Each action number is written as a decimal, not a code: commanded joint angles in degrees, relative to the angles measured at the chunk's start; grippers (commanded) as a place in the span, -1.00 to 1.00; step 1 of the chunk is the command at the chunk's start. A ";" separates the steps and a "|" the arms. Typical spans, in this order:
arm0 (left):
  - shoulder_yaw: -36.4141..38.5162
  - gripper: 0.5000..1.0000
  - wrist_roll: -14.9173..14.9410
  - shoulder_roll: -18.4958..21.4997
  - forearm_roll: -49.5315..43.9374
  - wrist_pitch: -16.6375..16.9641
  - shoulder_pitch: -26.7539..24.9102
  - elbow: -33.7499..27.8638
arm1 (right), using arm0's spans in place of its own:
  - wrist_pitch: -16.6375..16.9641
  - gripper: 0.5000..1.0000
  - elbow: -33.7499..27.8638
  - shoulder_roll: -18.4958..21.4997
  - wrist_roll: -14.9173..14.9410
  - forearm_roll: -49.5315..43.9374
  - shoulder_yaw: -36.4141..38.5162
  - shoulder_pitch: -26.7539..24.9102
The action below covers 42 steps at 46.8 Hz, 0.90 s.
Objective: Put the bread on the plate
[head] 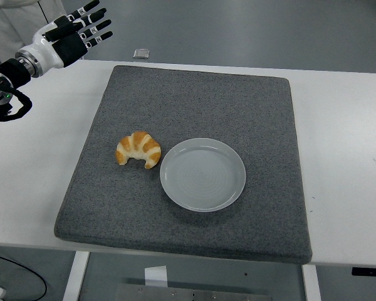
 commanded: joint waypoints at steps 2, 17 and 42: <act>0.04 1.00 -0.09 -0.01 0.03 -0.09 0.09 -0.08 | 0.00 0.73 0.00 0.00 0.00 0.00 0.00 0.02; -0.22 1.00 -0.35 0.08 -0.24 0.09 0.01 0.19 | 0.00 0.73 0.00 0.00 0.00 0.00 0.00 0.02; 0.22 1.00 -0.61 0.87 1.78 0.79 -0.35 -0.08 | 0.00 0.73 0.00 0.00 0.00 0.00 0.00 0.02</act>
